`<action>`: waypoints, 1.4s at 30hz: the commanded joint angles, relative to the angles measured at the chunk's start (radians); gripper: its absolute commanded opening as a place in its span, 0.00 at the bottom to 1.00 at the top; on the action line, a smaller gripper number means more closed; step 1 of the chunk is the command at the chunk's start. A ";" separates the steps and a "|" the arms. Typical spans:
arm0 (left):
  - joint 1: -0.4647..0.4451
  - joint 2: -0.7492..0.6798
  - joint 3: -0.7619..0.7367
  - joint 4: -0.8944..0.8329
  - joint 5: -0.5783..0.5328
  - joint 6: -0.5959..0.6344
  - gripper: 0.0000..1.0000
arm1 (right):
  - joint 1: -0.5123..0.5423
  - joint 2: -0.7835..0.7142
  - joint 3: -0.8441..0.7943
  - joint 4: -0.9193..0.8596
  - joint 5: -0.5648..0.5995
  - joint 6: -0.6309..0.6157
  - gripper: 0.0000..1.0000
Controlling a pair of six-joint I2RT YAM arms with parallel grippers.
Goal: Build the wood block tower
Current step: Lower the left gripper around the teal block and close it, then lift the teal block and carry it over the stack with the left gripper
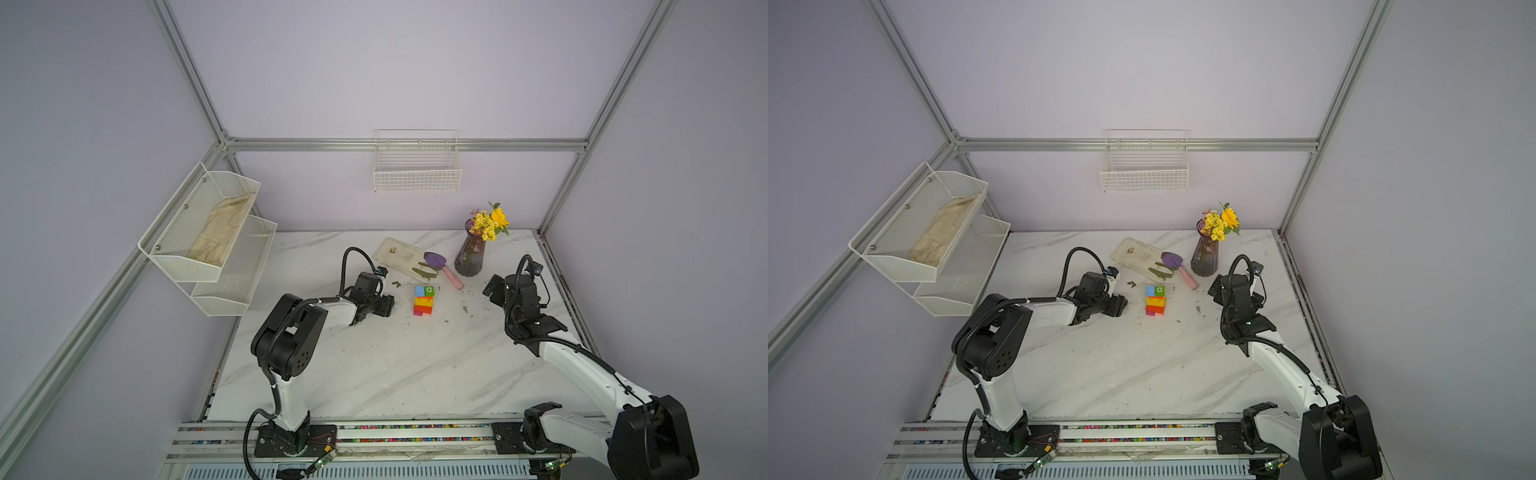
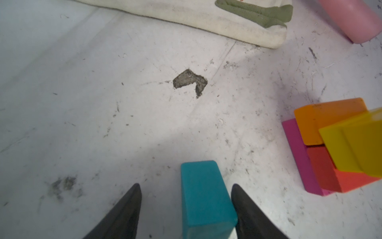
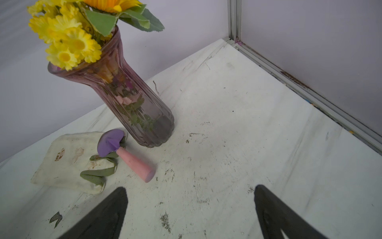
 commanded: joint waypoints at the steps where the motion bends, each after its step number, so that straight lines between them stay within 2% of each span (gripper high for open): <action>1: -0.007 0.020 0.094 -0.086 -0.026 0.056 0.61 | -0.012 -0.005 -0.014 0.049 -0.040 0.015 0.97; 4: -0.007 0.030 0.113 -0.116 -0.011 0.075 0.50 | -0.014 -0.017 -0.021 0.055 -0.059 0.010 0.97; 9: -0.008 0.030 0.114 -0.124 -0.007 0.083 0.38 | -0.016 -0.040 -0.030 0.055 -0.073 0.009 0.97; 15: -0.008 0.030 0.117 -0.135 -0.003 0.095 0.34 | -0.017 -0.056 -0.034 0.054 -0.080 0.005 0.97; 18: -0.008 0.026 0.115 -0.139 0.003 0.099 0.39 | -0.017 -0.052 -0.031 0.056 -0.091 0.003 0.97; 20: -0.008 0.020 0.114 -0.139 0.009 0.102 0.39 | -0.017 -0.047 -0.030 0.058 -0.096 0.003 0.97; 24: -0.007 0.006 0.113 -0.142 0.028 0.108 0.27 | -0.017 -0.039 -0.026 0.057 -0.100 0.002 0.97; 31: -0.007 0.000 0.114 -0.157 0.012 0.125 0.24 | -0.016 -0.051 -0.029 0.057 -0.104 0.002 0.97; 35: -0.007 -0.001 0.119 -0.169 0.006 0.133 0.14 | -0.017 -0.054 -0.030 0.057 -0.108 0.002 0.97; 42: -0.007 -0.140 0.102 -0.183 -0.007 0.149 0.06 | -0.017 -0.054 -0.030 0.061 -0.110 0.002 0.97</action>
